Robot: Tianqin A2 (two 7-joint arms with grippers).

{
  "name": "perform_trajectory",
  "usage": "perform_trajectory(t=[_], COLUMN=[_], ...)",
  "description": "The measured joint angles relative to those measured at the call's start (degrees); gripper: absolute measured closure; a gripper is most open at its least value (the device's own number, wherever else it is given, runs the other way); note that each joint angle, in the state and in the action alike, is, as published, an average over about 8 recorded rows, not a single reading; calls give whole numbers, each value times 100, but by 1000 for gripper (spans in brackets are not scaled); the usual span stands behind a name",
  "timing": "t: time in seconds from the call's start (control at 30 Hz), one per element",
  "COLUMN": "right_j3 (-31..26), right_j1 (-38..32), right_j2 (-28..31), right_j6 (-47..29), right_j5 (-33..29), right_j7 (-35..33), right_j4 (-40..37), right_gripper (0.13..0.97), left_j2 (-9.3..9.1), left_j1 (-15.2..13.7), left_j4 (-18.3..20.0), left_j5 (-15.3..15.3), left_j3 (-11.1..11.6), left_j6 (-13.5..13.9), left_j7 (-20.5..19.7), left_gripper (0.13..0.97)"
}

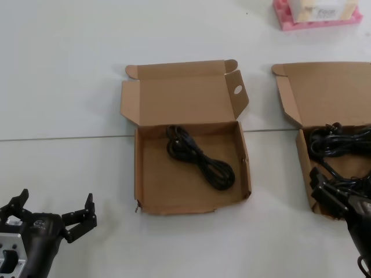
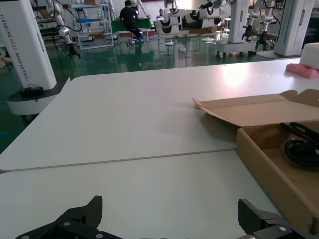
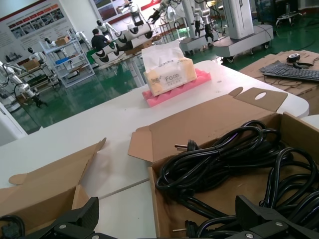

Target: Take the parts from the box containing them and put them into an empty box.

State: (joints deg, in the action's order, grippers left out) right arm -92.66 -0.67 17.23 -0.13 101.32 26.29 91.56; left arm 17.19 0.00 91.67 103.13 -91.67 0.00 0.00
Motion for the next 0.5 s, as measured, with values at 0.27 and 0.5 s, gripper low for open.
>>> perform_trajectory(t=[0.27,0.5], right_j3=[0,0], right_j1=[0,0], right_j2=[0,0], right_j6=[0,0], right_j5=[0,0], right_j7=[0,0], right_j4=[0,0], right_gripper=[129,129], left_j2=[0,0], left_j1=[0,0], left_j4=[0,0], left_j5=[0,0], left_j3=[0,0], left_j6=[0,0], left_j7=[0,0], left_gripper=[132,132])
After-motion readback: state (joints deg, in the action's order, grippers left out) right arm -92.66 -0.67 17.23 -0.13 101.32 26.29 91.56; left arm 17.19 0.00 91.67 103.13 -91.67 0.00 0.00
